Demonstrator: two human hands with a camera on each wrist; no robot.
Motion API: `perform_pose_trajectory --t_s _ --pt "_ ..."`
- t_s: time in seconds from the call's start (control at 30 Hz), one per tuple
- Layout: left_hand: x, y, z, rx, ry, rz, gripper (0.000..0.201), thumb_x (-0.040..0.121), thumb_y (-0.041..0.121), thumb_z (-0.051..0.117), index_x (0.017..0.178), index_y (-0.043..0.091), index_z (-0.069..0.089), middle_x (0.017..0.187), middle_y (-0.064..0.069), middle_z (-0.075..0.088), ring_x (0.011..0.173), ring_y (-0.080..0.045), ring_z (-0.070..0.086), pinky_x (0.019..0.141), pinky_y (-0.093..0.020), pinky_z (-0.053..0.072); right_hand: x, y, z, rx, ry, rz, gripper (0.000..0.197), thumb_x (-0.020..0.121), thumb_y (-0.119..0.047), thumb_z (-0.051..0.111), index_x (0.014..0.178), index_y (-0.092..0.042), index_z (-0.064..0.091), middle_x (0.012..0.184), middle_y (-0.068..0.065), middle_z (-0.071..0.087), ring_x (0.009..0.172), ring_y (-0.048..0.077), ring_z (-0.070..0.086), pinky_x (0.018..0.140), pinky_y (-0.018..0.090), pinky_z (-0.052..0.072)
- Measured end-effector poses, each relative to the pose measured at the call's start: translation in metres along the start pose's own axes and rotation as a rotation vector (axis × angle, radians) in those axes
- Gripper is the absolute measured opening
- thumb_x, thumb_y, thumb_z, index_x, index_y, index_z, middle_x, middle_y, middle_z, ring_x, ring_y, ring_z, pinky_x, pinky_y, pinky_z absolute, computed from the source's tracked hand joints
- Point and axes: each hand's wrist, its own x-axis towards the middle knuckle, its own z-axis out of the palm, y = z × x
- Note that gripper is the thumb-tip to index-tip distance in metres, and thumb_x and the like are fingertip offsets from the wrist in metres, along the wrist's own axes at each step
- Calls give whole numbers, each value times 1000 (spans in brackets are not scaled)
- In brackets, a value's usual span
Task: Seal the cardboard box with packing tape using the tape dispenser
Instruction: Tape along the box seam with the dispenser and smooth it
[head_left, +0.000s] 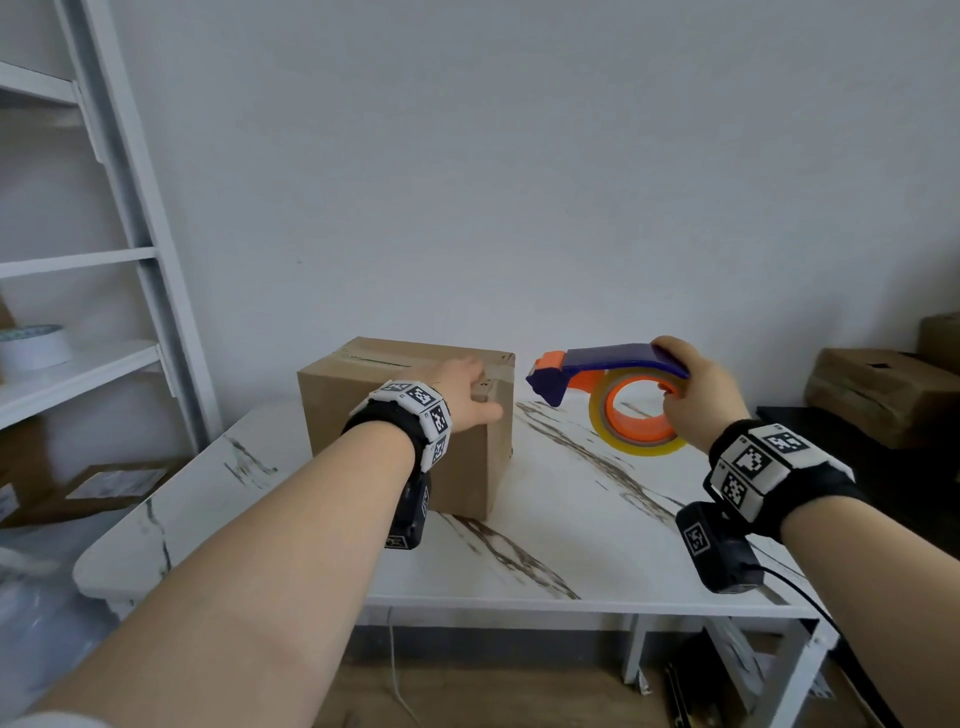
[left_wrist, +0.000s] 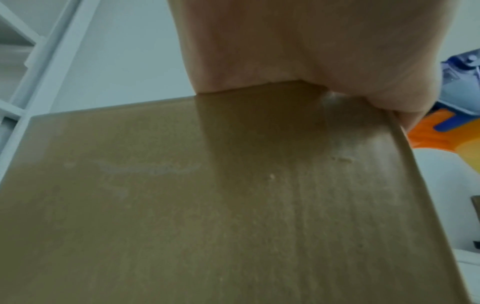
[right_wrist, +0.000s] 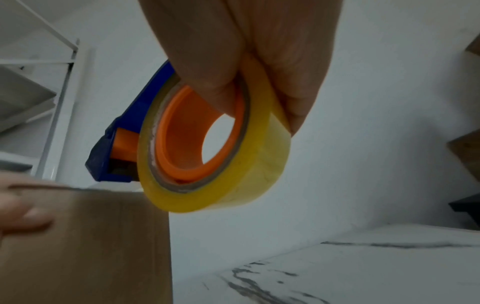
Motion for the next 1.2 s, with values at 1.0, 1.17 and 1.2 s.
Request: perform_pose_trajectory --t_s 1.0,1.17,1.2 --pt "4 9 13 264 289 128 36 98 27 24 124 31 48 123 4 62 103 -26 62 82 -36 47 -3 -15 28 -94 -99 48 66 79 14 40 133 -23 44 112 20 54 83 30 47 71 32 39" --pt "3 8 13 231 250 120 42 99 32 22 136 40 41 136 7 56 115 -26 59 93 -40 50 -10 -5 12 9 -58 74 65 80 15 40 136 -18 43 115 21 57 87 27 47 75 30 38" --pt "3 8 13 220 237 118 43 99 33 21 138 40 39 138 7 55 116 -25 58 94 -41 50 -12 -4 8 17 -55 70 64 81 15 41 137 -17 42 116 21 58 87 27 46 75 30 38"
